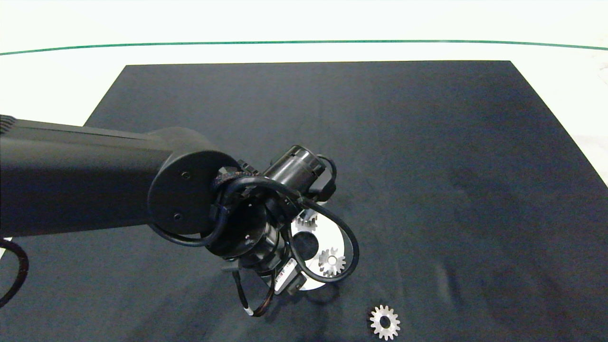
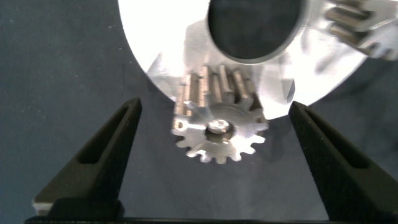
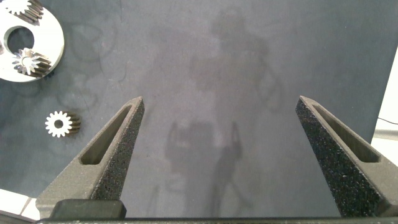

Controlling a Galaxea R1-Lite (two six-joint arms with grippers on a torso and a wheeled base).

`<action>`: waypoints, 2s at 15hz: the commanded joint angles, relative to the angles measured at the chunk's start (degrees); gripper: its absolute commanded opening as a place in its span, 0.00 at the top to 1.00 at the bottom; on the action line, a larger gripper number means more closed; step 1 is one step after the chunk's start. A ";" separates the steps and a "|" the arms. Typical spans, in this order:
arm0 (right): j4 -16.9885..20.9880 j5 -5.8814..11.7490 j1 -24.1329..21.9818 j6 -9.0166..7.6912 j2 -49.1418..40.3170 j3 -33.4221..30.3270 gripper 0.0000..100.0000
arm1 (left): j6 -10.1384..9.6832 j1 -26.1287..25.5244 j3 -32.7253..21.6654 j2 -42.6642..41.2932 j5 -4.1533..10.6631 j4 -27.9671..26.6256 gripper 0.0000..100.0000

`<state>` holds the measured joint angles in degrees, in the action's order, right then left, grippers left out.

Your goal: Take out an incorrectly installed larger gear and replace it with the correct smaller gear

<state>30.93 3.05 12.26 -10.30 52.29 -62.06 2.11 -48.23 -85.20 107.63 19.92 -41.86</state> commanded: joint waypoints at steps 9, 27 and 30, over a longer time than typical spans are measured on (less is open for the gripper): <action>0.19 -0.24 0.04 -0.07 0.54 0.01 0.00 | 0.00 1.03 0.21 0.56 0.12 0.47 0.25; 0.10 -0.24 -0.13 -0.07 1.33 0.01 0.00 | -0.26 0.68 1.53 0.12 1.88 1.26 0.61; 0.10 -0.32 -0.13 -0.07 1.33 0.01 0.00 | -0.35 0.68 1.53 0.04 1.97 1.26 0.67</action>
<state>30.87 2.74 12.12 -10.28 53.49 -62.04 1.78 -47.57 -83.65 107.72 21.77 -40.31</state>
